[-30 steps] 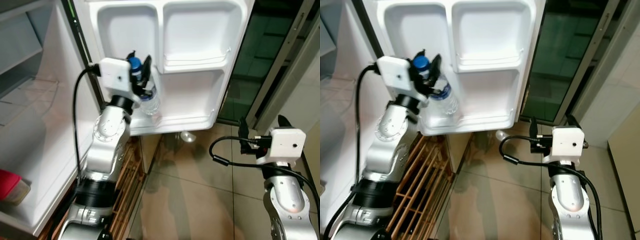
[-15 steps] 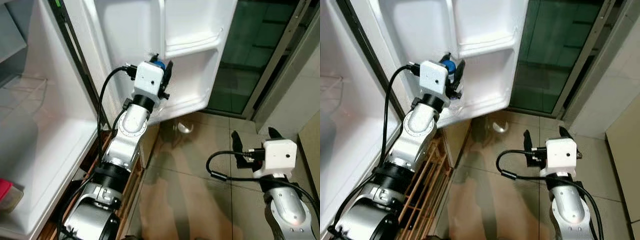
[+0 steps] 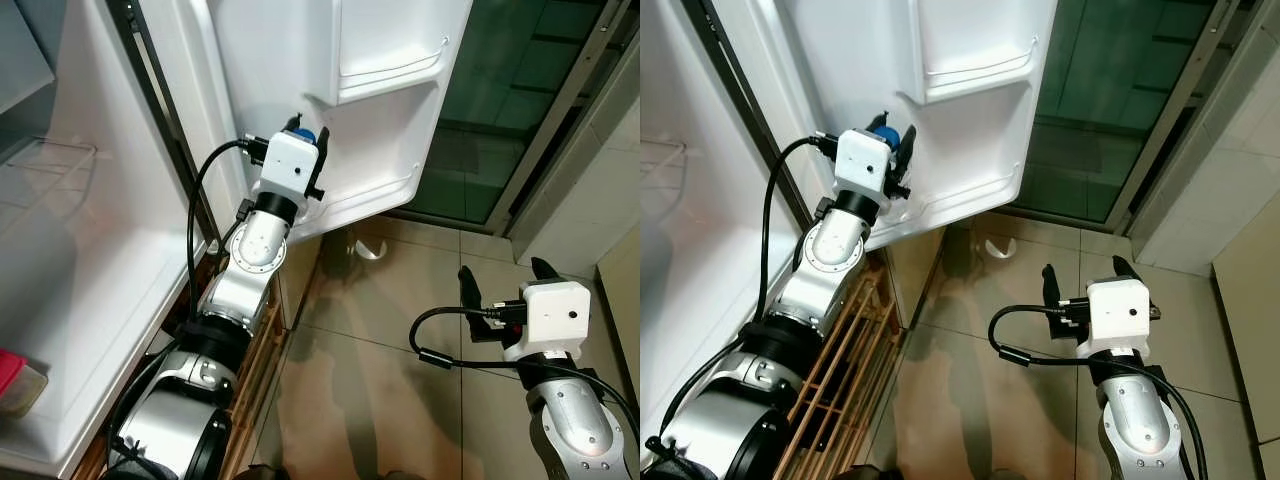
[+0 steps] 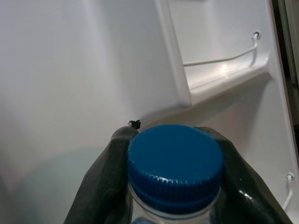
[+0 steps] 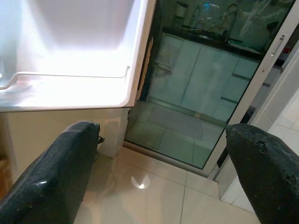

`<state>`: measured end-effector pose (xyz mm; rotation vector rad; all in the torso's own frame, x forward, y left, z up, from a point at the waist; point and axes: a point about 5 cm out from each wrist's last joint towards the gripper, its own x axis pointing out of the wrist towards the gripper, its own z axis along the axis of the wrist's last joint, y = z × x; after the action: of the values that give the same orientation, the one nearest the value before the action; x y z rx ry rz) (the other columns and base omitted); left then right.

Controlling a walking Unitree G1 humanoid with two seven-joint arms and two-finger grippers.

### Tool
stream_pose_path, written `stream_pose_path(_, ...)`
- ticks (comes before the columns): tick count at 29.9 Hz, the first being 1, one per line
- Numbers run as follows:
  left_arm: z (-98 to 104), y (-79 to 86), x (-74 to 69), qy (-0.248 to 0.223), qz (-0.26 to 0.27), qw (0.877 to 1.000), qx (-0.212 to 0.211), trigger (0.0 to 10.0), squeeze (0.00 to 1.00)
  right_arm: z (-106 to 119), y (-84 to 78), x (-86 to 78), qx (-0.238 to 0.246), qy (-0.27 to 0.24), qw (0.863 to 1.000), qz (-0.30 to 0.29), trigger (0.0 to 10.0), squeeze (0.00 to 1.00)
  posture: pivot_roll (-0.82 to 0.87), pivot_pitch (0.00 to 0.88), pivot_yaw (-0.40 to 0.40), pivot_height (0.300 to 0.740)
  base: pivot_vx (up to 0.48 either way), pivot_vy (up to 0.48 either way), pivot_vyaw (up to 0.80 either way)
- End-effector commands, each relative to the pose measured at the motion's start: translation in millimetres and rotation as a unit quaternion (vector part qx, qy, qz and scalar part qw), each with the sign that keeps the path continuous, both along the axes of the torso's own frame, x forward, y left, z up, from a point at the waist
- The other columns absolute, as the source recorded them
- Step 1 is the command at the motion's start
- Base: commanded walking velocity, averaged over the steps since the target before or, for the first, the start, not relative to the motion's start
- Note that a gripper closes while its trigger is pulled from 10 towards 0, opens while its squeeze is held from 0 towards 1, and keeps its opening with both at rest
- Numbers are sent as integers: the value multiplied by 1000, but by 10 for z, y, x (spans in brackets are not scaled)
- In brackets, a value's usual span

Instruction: Restocking fridge

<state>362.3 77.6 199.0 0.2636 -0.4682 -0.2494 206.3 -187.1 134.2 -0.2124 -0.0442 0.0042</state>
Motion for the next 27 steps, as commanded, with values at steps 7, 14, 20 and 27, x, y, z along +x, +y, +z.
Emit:
stream_pose_path(7, 124, 12, 195, 10, 56, 998, 31, 10000, 0, 6, 12, -11, -1, 6, 1000, 7, 10000, 0, -206, 80, 37, 740, 0, 0, 0)
stream_pose_path(14, 273, -31, 341, 23, 82, 996, 40, 10000, 0, 5, 21, -18, 0, 8, 1000, 5, 10000, 0, -219, 90, 45, 740, 0, 0, 0)
stream_pose_path(20, 367, 39, 429, 40, 110, 993, 27, 10000, 1000, -1, 14, -40, -1, 10, 1000, 1, 10000, 0, -226, 93, 51, 740, 0, 0, 0)
stream_pose_path(27, 525, 185, 490, 32, 151, 988, 8, 10000, 1000, -11, 7, -41, -1, 13, 1000, -3, 10000, 0, -225, 95, 51, 740, 0, 0, 0)
